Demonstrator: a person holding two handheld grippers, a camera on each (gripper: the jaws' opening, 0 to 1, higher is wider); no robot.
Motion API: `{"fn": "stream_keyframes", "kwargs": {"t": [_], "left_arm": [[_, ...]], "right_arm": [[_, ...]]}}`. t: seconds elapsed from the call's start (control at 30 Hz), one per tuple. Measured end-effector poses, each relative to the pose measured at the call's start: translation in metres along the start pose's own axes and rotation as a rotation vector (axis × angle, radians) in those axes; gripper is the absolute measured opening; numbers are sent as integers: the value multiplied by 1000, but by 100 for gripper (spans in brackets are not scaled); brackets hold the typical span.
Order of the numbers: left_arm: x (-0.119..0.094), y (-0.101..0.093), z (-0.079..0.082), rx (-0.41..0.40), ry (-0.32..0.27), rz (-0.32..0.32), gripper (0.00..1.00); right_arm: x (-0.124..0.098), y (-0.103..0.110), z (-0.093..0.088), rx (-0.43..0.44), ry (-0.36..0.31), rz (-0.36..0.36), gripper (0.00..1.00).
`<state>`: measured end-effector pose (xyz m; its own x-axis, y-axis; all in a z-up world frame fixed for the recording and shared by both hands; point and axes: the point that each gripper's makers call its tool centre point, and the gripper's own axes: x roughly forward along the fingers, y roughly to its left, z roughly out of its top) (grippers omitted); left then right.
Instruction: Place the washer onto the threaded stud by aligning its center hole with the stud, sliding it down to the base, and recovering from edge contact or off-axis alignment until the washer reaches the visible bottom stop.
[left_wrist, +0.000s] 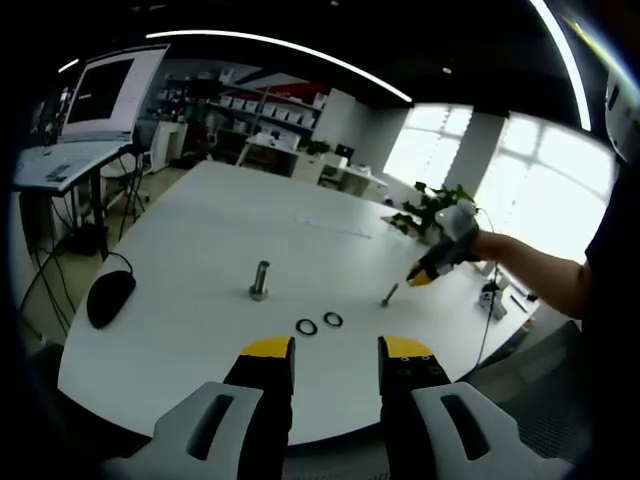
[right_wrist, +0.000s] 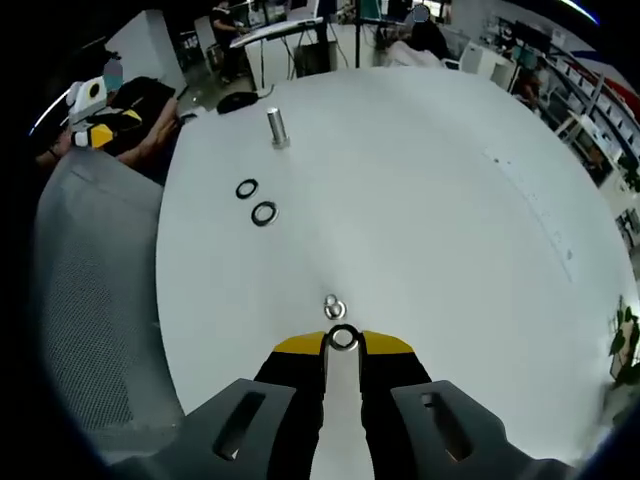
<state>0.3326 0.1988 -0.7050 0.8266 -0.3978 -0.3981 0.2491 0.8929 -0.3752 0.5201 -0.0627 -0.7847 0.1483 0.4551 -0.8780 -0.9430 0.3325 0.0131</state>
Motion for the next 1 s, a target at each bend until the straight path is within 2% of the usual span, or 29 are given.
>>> {"fn": "stream_keyframes", "kwargs": {"t": [0.1,0.4,1.0], "left_arm": [[0,0,0,0,1,0,30],[0,0,0,-1,3,0,30],[0,1,0,-4,3,4,30]], "right_arm": [[2,6,8,-20,-8,10,13],[13,6,13,-61,22,10,13],[28,4,6,-144,110,14,13]]}}
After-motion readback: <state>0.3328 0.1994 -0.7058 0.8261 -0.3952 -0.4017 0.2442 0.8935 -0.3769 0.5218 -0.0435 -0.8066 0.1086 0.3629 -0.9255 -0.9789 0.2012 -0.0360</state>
